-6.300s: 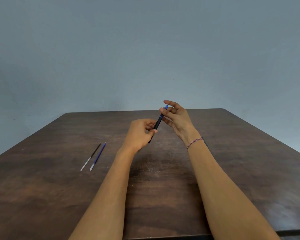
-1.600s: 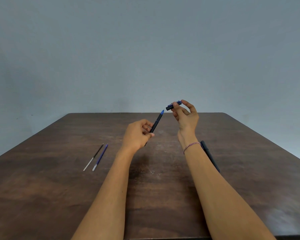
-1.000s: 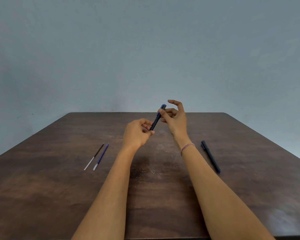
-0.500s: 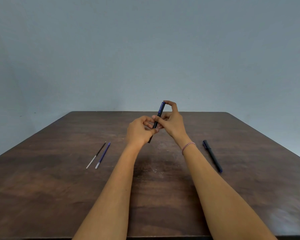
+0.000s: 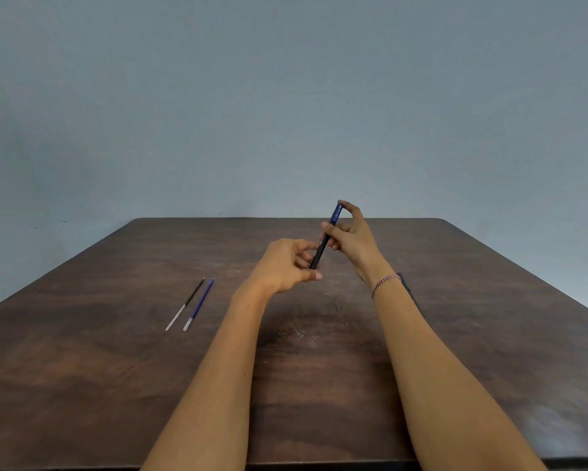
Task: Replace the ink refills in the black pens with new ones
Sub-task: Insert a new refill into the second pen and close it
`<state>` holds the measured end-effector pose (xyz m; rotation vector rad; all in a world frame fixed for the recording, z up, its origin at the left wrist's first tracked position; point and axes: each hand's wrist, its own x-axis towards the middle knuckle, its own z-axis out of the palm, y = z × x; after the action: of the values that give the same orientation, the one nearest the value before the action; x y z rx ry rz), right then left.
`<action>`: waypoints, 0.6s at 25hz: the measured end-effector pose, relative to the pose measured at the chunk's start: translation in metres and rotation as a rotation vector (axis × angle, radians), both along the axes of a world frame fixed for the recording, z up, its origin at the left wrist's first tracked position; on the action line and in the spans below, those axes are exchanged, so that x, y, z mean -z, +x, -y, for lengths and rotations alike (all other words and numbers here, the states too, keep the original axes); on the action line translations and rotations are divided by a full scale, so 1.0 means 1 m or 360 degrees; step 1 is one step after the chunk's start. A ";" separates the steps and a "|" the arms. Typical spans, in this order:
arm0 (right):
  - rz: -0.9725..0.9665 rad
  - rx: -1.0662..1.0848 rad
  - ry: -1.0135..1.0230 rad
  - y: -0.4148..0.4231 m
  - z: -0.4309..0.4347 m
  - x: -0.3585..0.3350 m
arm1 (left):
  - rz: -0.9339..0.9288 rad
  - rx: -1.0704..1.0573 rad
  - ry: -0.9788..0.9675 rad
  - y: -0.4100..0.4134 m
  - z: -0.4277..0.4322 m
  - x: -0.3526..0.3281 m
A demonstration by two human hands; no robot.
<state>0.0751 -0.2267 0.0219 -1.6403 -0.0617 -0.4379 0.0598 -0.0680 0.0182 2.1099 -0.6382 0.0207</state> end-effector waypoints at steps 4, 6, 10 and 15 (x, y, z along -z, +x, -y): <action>-0.0096 -0.0003 0.0039 0.003 0.005 0.002 | 0.0027 0.0061 0.0053 -0.003 0.004 -0.001; -0.0128 0.0098 -0.0036 0.005 0.001 0.006 | 0.0119 0.0043 0.0165 -0.007 0.007 -0.001; -0.0039 0.0259 -0.0244 0.009 -0.008 0.019 | 0.0209 0.0028 0.0286 -0.012 0.013 0.001; -0.0129 0.0293 -0.0222 0.011 -0.004 0.025 | 0.0260 0.0050 0.0367 -0.014 0.016 0.004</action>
<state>0.0859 -0.2229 -0.0034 -1.8075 0.1226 -0.5161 0.0456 -0.0842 0.0140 2.3367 -0.8031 0.1077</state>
